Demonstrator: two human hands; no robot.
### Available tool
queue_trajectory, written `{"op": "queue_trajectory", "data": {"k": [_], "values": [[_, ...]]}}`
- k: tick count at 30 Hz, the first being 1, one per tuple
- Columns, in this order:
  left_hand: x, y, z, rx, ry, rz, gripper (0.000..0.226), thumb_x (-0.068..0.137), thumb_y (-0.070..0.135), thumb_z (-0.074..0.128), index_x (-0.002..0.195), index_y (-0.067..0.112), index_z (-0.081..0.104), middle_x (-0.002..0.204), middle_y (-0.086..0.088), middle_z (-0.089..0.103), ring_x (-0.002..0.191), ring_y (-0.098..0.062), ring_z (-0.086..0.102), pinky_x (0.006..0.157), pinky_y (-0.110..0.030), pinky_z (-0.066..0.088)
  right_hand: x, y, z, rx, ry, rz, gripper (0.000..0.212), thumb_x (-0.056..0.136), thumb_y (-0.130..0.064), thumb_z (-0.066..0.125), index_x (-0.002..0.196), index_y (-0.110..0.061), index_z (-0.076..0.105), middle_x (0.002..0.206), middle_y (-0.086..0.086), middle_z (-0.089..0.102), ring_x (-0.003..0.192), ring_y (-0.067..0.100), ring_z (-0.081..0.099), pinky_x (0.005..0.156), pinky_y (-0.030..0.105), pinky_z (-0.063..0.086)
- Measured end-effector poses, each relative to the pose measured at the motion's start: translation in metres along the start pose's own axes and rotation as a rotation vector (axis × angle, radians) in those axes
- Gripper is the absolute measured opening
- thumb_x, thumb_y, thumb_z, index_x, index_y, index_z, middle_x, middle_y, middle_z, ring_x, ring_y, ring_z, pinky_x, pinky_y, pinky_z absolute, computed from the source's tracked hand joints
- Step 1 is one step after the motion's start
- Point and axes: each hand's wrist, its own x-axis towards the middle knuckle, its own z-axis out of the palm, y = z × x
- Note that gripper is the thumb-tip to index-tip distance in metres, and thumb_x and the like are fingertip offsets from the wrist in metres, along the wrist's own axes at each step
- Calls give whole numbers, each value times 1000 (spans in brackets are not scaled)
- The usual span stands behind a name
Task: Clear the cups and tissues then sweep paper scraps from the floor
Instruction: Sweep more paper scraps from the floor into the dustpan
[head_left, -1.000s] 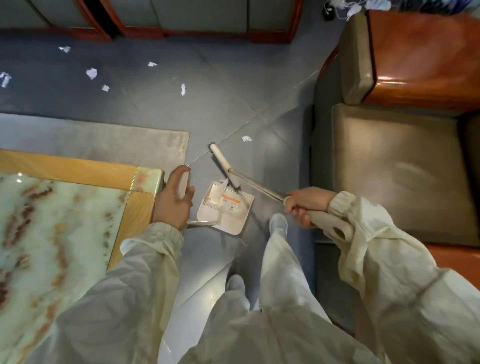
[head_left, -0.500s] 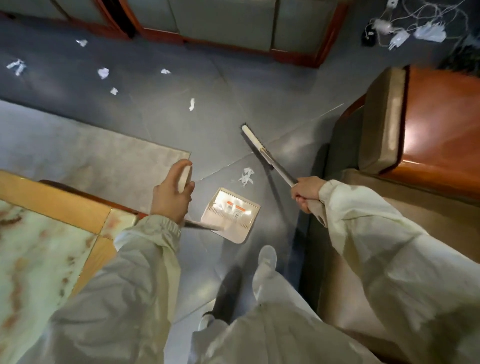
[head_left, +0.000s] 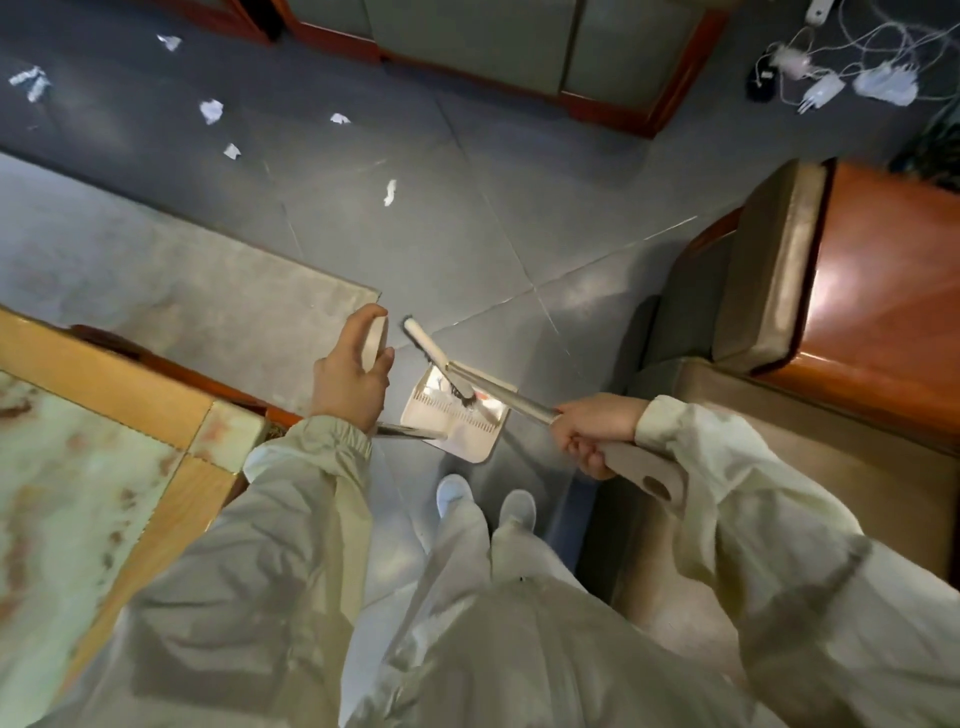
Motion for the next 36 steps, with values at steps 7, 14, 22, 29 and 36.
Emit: {"op": "queue_trajectory", "data": {"k": [7,14,22,29,36], "values": [[31,11,-16,-131,71,14,42,85,18,54,110,51,47,90,23,59,75,-28,61,77,-47,54,-34,-51,-8,184,-44,-46,17,92,-3,44,82,-12,54,39,0,45,27,7,42,28,15,36],[93,39,-24,-179,159,-44,42,78,33,47,106,64,44,95,10,60,84,-36,62,79,-53,53,-35,-132,-47,220,-19,-82,35,89,-3,43,56,-14,43,41,-2,42,28,6,38,29,13,34],[212,83,-9,-208,281,-141,46,82,23,48,107,61,44,99,-12,64,90,-47,57,82,-61,49,1,-291,-106,74,17,-203,25,87,0,39,85,-21,53,38,-3,37,26,5,34,27,12,29],[328,132,3,-231,423,-326,49,90,13,52,107,58,42,110,-6,63,94,-39,58,89,-59,46,35,-455,-156,-133,19,-252,56,89,5,35,145,-5,31,46,2,36,27,5,32,30,11,28],[401,160,7,-256,509,-446,50,90,14,50,108,60,43,101,-5,63,93,-43,58,82,-57,51,81,-568,-191,-577,118,-319,64,81,2,44,143,-8,34,45,3,43,34,12,38,34,18,34]]}}
